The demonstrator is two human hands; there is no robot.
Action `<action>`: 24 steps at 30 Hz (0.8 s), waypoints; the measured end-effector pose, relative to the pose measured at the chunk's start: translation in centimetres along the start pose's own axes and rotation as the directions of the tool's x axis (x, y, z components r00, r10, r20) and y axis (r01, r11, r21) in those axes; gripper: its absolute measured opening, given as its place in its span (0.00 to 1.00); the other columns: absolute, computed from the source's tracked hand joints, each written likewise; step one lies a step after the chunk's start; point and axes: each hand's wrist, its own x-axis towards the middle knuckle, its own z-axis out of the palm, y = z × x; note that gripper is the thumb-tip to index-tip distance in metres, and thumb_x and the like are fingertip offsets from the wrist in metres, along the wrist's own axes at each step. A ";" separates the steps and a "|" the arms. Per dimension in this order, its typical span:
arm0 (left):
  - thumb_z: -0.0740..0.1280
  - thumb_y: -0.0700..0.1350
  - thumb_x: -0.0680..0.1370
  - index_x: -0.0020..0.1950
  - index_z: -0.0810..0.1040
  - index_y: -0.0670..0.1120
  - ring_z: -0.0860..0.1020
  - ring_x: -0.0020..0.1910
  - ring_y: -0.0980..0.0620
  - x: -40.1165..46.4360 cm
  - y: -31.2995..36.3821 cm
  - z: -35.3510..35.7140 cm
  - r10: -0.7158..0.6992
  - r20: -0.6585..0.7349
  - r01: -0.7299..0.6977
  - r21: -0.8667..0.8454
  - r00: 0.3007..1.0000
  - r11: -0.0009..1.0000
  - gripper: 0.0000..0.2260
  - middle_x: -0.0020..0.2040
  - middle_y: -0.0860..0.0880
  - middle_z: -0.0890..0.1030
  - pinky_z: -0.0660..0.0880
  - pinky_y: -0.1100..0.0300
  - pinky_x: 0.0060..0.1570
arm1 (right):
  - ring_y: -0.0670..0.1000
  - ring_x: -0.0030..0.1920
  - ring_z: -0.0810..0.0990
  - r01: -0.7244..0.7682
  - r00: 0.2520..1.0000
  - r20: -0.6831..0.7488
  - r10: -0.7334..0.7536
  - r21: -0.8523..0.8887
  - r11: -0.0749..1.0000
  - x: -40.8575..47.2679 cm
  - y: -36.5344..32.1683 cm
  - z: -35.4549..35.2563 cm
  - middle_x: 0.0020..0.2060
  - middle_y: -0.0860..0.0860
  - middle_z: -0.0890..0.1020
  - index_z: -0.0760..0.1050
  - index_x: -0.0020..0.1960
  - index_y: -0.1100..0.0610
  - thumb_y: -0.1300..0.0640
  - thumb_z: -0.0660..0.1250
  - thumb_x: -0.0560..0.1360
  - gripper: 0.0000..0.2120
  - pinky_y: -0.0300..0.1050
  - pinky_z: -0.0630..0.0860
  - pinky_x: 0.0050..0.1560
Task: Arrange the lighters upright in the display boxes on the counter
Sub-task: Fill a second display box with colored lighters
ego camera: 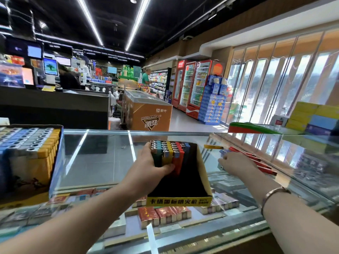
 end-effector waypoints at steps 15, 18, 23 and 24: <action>0.75 0.47 0.67 0.66 0.66 0.50 0.76 0.55 0.49 2.0 -0.5 1.9 0.037 -0.078 -0.035 0.026 0.996 0.999 0.31 0.57 0.48 0.75 0.75 0.47 0.57 | 0.58 0.46 0.75 0.013 0.970 -0.241 0.032 0.183 0.983 2.7 2.4 1.1 0.46 0.58 0.76 0.74 0.49 0.60 0.65 0.59 0.75 0.06 0.44 0.69 0.41; 0.75 0.47 0.67 0.67 0.65 0.49 0.75 0.57 0.48 3.0 -0.4 2.7 0.031 -0.103 -0.027 0.040 0.994 0.999 0.32 0.59 0.47 0.74 0.75 0.47 0.58 | 0.61 0.59 0.70 -0.014 0.970 -0.239 0.049 0.144 0.989 3.9 2.7 1.1 0.56 0.61 0.74 0.76 0.54 0.57 0.66 0.57 0.75 0.13 0.49 0.70 0.53; 0.74 0.41 0.68 0.63 0.65 0.52 0.77 0.56 0.48 3.8 -0.7 2.8 -0.008 -0.045 0.002 -0.131 0.999 0.991 0.28 0.58 0.46 0.76 0.76 0.47 0.56 | 0.59 0.58 0.69 0.012 0.998 -0.056 -0.013 -0.036 0.999 6.6 2.2 1.3 0.56 0.61 0.75 0.63 0.36 0.51 0.61 0.53 0.78 0.12 0.50 0.61 0.50; 0.74 0.40 0.68 0.62 0.65 0.53 0.77 0.55 0.49 3.8 -0.8 2.8 -0.008 -0.038 0.002 -0.151 0.999 0.989 0.28 0.57 0.47 0.76 0.76 0.48 0.56 | 0.59 0.58 0.70 0.035 0.998 -0.041 -0.038 -0.058 0.998 7.0 2.2 1.2 0.55 0.60 0.76 0.62 0.35 0.50 0.58 0.52 0.79 0.14 0.51 0.61 0.53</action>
